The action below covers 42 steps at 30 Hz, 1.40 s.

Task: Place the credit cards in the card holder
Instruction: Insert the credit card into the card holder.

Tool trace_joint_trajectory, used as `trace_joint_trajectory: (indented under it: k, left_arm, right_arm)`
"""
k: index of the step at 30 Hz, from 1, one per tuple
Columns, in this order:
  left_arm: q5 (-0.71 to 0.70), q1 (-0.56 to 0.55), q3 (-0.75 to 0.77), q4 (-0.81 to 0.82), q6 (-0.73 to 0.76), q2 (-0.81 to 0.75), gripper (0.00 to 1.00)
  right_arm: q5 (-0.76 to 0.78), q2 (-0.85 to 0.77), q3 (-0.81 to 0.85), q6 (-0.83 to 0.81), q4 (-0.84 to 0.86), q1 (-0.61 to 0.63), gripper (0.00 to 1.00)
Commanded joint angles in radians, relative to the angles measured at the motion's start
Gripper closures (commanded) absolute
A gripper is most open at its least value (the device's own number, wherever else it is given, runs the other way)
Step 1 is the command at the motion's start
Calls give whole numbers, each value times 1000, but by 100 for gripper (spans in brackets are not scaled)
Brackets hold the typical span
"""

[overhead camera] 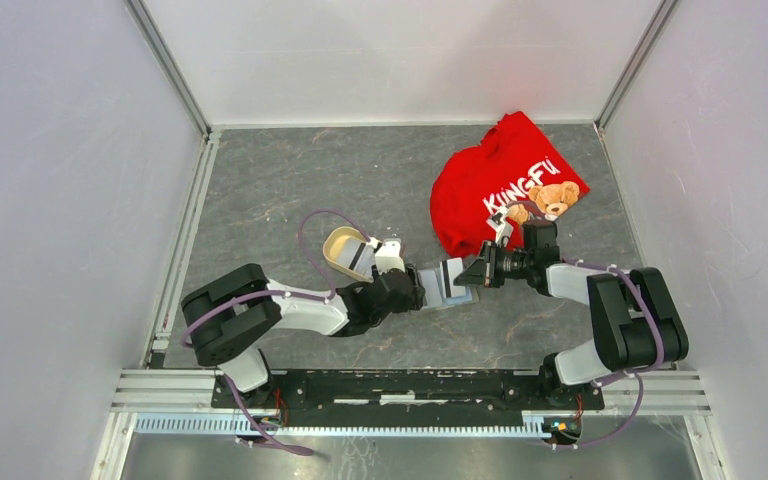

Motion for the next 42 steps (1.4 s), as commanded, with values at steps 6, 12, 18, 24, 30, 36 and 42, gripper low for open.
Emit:
trace_joint_trajectory:
  k: [6,12,18,24,30,36,42]
  left_arm:
    - [-69,-2,27,-101,-58,53,53]
    - [-57,-1,12,-119,-55,46,61]
    - [-46,0,5,-119,-52,45,64]
    - [-46,2,3,-120,-43,40,64]
    - [-31,2,1,-110,-22,43,65]
    - [-1,2,-14,-81,12,48,66]
    - [28,3,-16,-63,57,52,66]
  right_arm:
    - [10,29,1,18,24,12,100]
    - [20,48,5,14,14,37,100]
    - [96,70,42,-18,-86,44,99]
    - [110,90,35,-10,-92,43,99]
    - [96,136,56,-28,-127,51,99]
    - [105,151,61,-26,-138,53,100]
    - [94,191,78,-11,-154,52,100]
